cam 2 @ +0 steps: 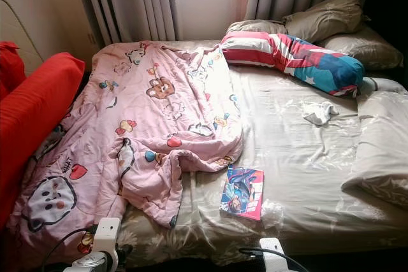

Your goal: Clean up the room

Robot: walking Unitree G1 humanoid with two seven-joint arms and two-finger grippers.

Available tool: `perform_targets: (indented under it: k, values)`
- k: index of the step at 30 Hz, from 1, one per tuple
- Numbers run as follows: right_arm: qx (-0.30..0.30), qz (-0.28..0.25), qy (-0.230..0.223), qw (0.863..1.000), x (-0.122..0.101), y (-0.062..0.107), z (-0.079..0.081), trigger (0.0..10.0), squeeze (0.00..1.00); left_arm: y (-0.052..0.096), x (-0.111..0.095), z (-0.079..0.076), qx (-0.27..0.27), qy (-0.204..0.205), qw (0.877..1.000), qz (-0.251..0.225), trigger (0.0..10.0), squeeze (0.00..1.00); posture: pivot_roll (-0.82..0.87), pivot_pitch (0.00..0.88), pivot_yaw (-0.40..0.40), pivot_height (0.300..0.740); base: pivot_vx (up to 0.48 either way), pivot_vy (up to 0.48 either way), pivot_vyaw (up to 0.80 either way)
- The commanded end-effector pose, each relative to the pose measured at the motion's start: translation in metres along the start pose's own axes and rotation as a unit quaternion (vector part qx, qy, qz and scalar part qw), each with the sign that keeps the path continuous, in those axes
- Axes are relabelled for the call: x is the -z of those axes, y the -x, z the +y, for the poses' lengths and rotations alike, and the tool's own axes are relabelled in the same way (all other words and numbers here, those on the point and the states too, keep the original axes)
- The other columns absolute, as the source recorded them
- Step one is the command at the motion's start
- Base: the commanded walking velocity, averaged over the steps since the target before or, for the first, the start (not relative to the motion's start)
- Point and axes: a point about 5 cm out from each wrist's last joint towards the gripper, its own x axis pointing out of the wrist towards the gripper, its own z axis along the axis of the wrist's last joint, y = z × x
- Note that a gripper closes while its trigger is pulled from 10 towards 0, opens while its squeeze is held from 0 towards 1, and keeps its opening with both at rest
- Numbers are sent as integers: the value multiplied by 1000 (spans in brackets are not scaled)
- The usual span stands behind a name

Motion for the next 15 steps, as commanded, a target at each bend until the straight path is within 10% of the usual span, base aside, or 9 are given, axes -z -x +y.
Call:
perform_targets:
  k: [1,15]
  values:
    - [-7,0,12,1000,-4,1,0,10000,0,0,2,3,-3,-6,1000,7,10000,0,-50,0,5,740,0,0,0]
    - [8,37,104,994,-6,4,-6,10000,0,0,1,3,-3,-3,1000,7,10000,0,-46,0,1,740,0,0,0]
